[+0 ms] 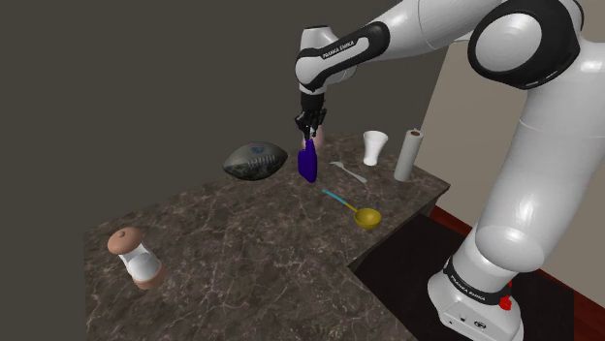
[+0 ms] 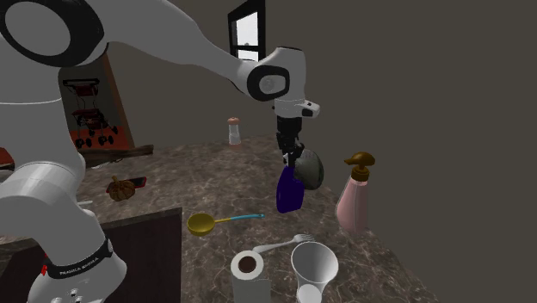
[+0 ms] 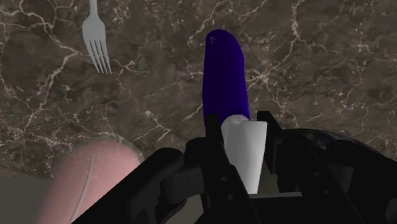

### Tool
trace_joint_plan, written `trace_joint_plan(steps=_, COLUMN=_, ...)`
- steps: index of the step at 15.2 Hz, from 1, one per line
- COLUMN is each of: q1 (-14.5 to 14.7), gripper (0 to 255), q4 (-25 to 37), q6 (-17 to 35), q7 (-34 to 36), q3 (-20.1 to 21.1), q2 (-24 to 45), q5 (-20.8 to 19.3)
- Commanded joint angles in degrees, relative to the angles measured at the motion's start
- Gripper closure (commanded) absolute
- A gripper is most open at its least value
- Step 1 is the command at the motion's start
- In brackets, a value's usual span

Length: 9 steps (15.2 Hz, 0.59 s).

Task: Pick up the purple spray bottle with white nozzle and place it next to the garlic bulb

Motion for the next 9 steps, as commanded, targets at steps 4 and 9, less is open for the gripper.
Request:
trace_joint_plan(steps=4, q1=0.0, gripper=255, q4=0.0, q6=0.0, q7=0.0, q3=0.0, q2=0.0, q5=0.0)
trace_joint_plan(steps=9, q1=0.0, gripper=255, q4=1.9, q6=-2.9, q7=0.0, q3=0.0, q2=-0.9, q5=0.0)
